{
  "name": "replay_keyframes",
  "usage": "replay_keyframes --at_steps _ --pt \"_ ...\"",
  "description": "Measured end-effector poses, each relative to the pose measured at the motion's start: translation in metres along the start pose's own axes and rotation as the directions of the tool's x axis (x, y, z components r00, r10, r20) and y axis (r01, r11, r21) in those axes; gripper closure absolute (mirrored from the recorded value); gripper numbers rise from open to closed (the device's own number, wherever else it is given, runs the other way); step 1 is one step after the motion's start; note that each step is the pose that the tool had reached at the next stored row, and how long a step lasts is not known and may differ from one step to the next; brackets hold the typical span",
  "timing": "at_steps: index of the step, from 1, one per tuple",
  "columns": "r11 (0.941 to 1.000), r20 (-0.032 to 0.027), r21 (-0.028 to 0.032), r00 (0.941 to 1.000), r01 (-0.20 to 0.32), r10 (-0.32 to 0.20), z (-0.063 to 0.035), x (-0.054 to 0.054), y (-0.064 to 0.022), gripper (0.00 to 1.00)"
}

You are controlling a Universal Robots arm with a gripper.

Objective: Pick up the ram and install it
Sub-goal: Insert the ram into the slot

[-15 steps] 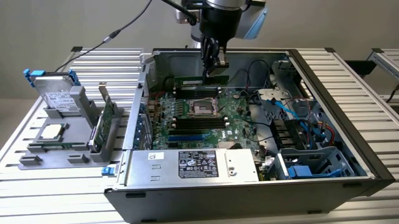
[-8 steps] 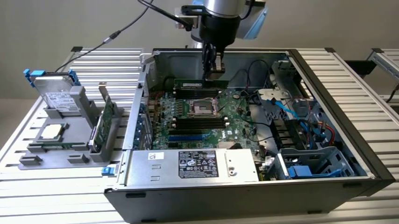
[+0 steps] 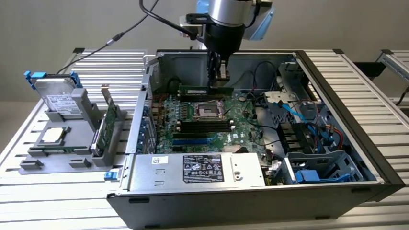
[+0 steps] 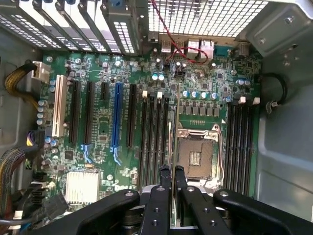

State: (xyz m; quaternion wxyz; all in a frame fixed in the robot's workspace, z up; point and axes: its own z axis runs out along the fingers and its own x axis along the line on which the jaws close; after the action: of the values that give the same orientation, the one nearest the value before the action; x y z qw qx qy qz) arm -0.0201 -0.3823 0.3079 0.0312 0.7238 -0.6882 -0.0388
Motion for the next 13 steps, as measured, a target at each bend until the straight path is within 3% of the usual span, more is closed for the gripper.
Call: replay_keyframes --at_steps 13 --pt "1.0000 0.0003 0.0017 1.0000 -0.003 0.003 0.0235 0.003 -0.0028 0.86"
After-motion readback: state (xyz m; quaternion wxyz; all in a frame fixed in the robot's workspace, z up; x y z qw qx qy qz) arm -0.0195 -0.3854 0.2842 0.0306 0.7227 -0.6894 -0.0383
